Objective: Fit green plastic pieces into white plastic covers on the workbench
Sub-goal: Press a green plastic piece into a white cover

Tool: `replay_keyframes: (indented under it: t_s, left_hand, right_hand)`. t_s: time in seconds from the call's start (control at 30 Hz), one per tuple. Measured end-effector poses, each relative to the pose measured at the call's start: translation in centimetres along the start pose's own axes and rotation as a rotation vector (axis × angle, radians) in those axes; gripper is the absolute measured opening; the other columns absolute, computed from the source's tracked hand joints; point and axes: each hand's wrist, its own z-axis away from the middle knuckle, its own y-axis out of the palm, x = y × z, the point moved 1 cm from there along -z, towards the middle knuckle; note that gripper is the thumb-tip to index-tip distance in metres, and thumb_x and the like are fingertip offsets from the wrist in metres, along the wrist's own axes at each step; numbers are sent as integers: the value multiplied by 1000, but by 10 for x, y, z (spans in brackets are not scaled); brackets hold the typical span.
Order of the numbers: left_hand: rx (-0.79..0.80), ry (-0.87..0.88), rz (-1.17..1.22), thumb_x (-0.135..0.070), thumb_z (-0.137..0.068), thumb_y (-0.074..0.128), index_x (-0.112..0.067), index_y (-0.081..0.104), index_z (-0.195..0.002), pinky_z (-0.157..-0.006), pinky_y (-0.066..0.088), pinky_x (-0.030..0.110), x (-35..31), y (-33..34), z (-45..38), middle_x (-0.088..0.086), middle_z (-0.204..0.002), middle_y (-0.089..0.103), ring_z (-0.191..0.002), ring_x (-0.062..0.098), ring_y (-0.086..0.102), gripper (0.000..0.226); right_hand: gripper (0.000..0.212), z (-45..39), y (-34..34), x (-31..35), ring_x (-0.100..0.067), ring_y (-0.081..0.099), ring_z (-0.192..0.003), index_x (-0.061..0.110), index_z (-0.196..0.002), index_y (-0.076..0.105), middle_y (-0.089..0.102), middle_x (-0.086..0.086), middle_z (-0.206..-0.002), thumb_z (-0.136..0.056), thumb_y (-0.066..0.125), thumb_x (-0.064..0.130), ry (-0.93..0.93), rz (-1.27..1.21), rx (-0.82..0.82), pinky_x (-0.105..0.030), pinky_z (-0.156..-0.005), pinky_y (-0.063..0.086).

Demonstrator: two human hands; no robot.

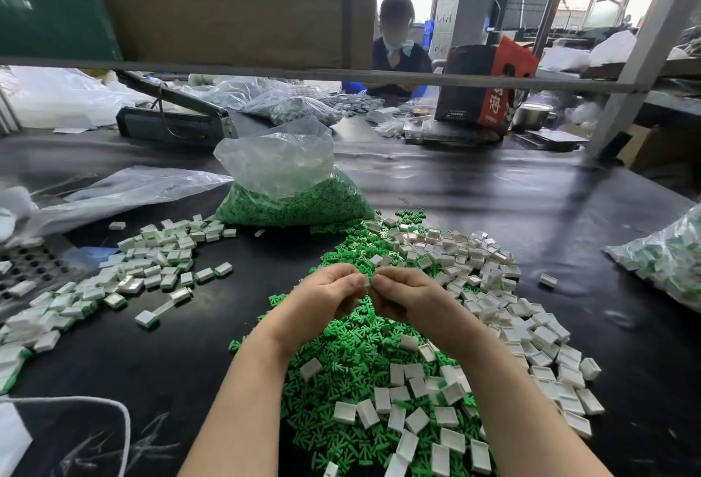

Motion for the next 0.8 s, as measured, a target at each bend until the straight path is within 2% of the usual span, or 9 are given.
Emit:
replay_keyframes:
  t_s: [0.13,0.27,0.4,0.6,0.8]
  left_hand:
    - [25,2,-4,-16,-103,42,-12,47,-74,-55,30,23,2,0,-1,-5,-60,43,-60,13,37,30]
    - [19,7,20,-14,-102,44,-14,48,-76,-53,31,17,4,-1,-2,-7,-60,42,-57,8,36,26]
    - [51,13,10,-18,-102,46,-17,50,-77,-53,31,15,6,-2,-3,-8,-62,42,-59,7,36,25]
    - [58,16,4,-21,-102,47,-19,53,-83,-67,33,27,8,-2,-4,-2,-73,43,-70,13,38,20]
    - [114,12,-41,-24,-100,50,-22,51,-77,-74,32,36,10,-4,-2,-3,-72,38,-73,15,35,23]
  right_hand:
    - [36,-1,1,0,-6,35,-52,13,-69,51,41,7,-57,-104,41,13,4,23,12,-19,-53,29]
    - [37,-2,2,1,-8,34,-53,13,-69,51,41,5,-58,-104,40,15,18,69,13,-23,-54,28]
    - [35,0,1,4,-2,35,-49,12,-69,49,42,10,-54,-103,42,10,19,38,21,-14,-51,30]
    - [35,1,0,4,-1,35,-49,14,-68,51,44,12,-54,-103,44,13,20,30,29,-14,-51,30]
    - [32,-1,-2,1,-6,37,-57,14,-70,52,44,5,-62,-102,47,14,24,151,59,-19,-56,32]
